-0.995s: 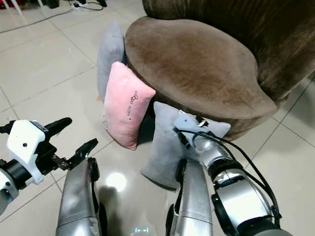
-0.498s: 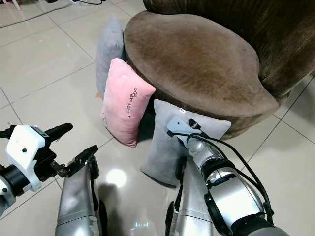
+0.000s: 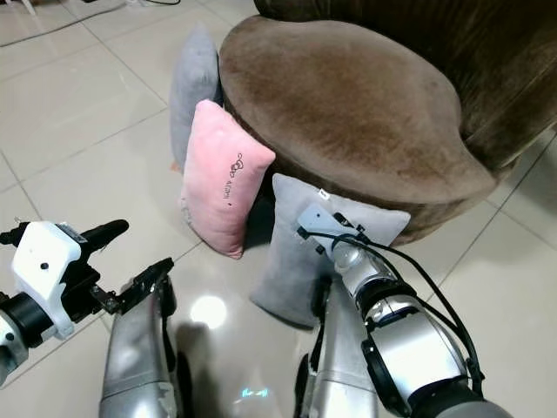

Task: Move the pillow to the sofa from floor

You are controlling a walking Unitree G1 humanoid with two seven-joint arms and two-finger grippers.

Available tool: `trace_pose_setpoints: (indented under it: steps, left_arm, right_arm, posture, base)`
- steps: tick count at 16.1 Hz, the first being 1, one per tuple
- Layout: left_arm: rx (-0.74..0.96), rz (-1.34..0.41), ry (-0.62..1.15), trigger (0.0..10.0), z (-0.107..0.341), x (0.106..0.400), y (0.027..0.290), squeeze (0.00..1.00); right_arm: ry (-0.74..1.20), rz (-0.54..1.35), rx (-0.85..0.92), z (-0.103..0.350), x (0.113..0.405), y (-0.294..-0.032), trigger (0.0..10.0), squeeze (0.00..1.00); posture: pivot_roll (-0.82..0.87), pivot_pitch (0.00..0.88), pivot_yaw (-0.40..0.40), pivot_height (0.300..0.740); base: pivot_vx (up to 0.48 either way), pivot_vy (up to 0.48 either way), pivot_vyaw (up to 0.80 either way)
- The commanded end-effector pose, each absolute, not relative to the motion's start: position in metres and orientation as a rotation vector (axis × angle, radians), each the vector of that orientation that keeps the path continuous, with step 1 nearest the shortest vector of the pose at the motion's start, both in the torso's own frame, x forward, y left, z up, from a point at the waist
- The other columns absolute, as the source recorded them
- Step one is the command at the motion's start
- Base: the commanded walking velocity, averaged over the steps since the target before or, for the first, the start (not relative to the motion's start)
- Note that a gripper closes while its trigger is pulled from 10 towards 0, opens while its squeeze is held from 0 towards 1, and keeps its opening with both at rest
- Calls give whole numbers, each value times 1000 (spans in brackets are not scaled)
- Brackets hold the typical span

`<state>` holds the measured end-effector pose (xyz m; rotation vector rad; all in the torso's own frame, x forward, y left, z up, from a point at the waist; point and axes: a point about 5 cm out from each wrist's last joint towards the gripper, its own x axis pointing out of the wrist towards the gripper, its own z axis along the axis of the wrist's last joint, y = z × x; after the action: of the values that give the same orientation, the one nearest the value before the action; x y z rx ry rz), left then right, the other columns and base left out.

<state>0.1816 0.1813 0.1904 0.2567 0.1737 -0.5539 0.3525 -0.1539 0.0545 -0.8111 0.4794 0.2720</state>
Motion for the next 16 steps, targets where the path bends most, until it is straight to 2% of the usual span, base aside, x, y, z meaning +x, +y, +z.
trace_pose_setpoints:
  steps: [1, 5, 13, 16]
  left_arm:
    - [264, -589, 171, 10000, 193, 181, 178, 0]
    - [290, -659, 185, 10000, 196, 188, 181, 0]
    - [303, -664, 192, 10000, 199, 187, 185, 0]
    - [309, -649, 192, 10000, 195, 191, 188, 0]
  right_arm:
    - [510, 249, -779, 50, 350, -157, 0, 0]
    - [501, 236, -713, 44, 345, -147, 0, 0]
    - [492, 234, -680, 42, 343, -137, 0, 0]
    - [484, 247, -640, 39, 341, -132, 0, 0]
  posture:
    - [116, 231, 13, 470]
    - [116, 225, 83, 470]
    - [129, 219, 91, 470]
    - [136, 165, 77, 470]
  base:
    - [0, 0, 0]
    - [0, 0, 0]
    - [0, 0, 0]
    - [0, 0, 0]
